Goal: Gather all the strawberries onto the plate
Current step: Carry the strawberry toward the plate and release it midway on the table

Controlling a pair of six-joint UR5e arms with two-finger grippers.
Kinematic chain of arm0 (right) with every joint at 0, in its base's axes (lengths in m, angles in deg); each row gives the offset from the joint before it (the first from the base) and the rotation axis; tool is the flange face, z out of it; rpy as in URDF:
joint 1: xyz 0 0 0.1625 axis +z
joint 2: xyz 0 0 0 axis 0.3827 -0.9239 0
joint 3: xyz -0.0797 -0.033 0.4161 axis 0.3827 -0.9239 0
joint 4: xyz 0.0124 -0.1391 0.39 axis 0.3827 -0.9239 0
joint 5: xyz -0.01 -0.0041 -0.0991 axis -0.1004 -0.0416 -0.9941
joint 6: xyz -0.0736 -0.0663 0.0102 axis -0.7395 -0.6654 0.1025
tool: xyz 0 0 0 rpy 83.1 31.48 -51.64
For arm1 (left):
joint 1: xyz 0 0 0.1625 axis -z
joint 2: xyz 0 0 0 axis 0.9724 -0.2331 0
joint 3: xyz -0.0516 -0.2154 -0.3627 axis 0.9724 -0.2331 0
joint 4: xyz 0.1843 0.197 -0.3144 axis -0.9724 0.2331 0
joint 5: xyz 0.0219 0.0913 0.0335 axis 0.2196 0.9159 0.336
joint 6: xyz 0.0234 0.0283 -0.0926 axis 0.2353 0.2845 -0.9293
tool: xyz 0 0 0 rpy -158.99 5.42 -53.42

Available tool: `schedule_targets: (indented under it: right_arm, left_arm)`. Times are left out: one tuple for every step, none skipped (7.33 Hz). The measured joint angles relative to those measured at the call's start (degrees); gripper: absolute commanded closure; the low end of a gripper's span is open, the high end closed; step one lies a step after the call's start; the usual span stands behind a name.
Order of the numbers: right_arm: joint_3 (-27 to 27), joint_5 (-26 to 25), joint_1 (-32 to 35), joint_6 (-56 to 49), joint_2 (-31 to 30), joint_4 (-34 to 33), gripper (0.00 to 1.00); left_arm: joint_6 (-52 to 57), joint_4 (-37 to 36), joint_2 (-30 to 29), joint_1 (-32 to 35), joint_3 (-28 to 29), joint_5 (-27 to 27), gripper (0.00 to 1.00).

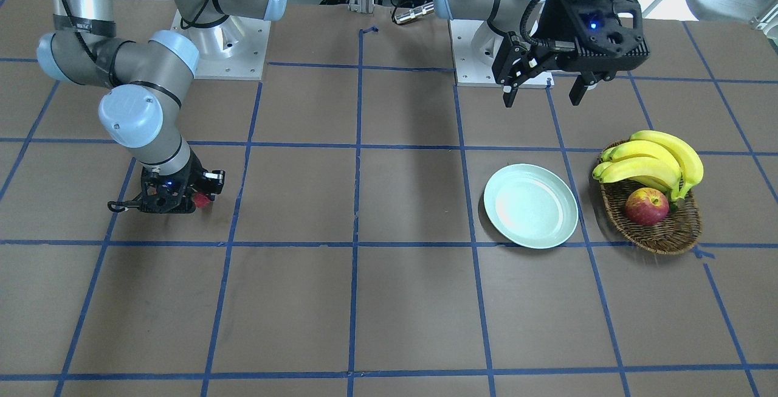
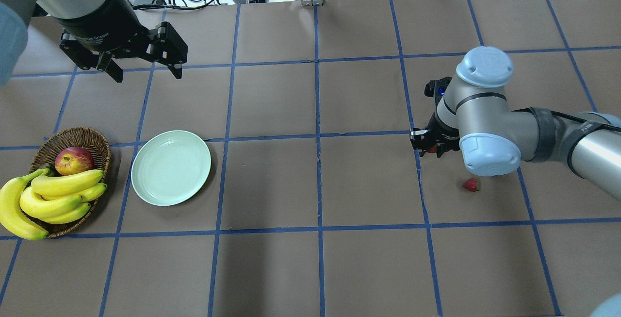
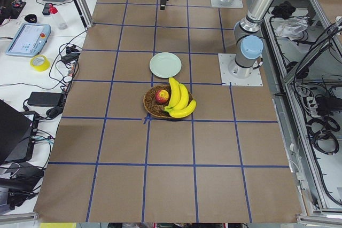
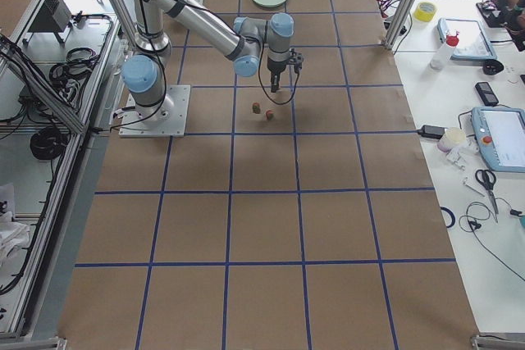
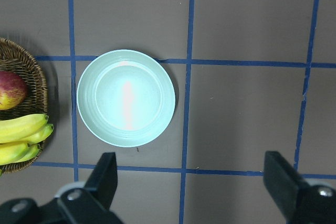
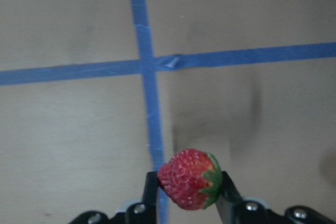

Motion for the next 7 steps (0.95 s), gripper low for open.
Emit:
schedule_targets:
  right_arm:
    - [-1.26,1.35,4.28,7.51,0.13,-0.23,1.00]
    - [-2.11,3.02,8.33,15.00,0.47,-0.65,1.00]
    - [-3.15,4.52,12.24,21.84,1.32,-1.19,1.00]
    - [-5.02,5.25,16.09,28.73,3.25,-2.16,1.00]
    - [-8.02,5.46,19.56,34.60,6.27,-3.03,1.00]
    - [-11.90,5.13,22.75,38.86,9.88,-3.48,1.00]
    - [-15.34,4.49,25.12,41.71,13.05,-3.63,1.00]
  left_arm:
    - [0.00,0.00,0.00,0.00,0.00,0.00,0.00]
    - [0.00,0.00,0.00,0.00,0.00,0.00,0.00]
    - [0.00,0.00,0.00,0.00,0.01,0.00,0.00]
    - [0.00,0.00,0.00,0.00,0.05,0.00,0.00]
    - [0.00,0.00,0.00,-0.01,0.07,0.00,0.00]
    - [0.00,0.00,0.00,-0.03,0.08,0.00,0.00]
    - [0.00,0.00,0.00,-0.03,0.08,0.00,0.00]
